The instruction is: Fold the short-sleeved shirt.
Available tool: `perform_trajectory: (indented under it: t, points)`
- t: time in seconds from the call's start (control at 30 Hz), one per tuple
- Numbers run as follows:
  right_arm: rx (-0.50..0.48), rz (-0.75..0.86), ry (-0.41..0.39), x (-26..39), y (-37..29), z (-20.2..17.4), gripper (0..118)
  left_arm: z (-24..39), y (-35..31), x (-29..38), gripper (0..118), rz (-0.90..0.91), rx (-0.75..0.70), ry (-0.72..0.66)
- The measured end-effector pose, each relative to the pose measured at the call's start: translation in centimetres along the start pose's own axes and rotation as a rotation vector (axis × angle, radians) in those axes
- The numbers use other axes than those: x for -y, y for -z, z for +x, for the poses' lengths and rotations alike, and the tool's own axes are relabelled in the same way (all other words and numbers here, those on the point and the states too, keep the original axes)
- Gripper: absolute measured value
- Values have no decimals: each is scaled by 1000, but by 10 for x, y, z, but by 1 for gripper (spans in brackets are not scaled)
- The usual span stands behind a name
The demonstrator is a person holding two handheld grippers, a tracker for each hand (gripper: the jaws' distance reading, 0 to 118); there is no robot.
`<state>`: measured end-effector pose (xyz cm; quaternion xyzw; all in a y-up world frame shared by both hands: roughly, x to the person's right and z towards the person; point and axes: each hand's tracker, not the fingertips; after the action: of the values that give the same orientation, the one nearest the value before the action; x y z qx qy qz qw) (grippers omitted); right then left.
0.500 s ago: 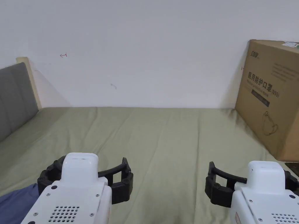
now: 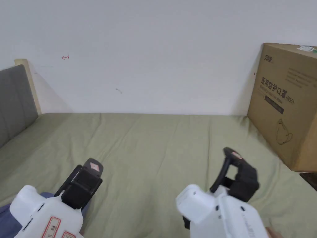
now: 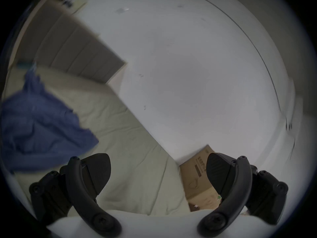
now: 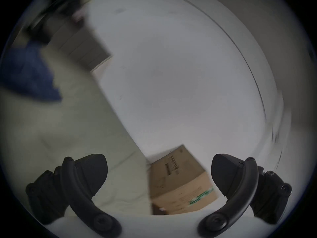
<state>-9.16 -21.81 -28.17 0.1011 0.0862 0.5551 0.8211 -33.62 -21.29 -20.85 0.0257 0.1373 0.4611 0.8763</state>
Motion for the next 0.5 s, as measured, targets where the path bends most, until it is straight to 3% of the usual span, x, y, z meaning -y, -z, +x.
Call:
perform_trajectory:
  t: [0.07,0.1,0.17,0.2,0.27,0.33,0.4,0.43,0.5]
  points:
    - [-26,-4,-94,2,2,-17,118,-7,1,2,113,-28,-60,-20]
    - [-63,-19,-33,1,3,-17,118,-15,6,1,113,-20,-53,-17]
    - [-92,-60,165,2,7,-7,118,-13,7,-2,113,-6,-70,31]
    - [-120,-77,320,4,9,5,118,-10,7,-5,113,13,-80,95]
    - [-140,-129,630,12,16,31,118,-13,5,-11,113,31,-94,302]
    - [-125,-162,910,28,19,53,118,-6,7,-17,113,53,-17,543]
    - [-109,-205,1163,47,22,64,118,44,6,-9,114,58,2,786]
    - [-115,-238,1262,59,22,65,118,46,7,-1,114,77,-27,927]
    - [-122,-280,1300,76,22,60,118,41,7,16,114,114,-45,1087]
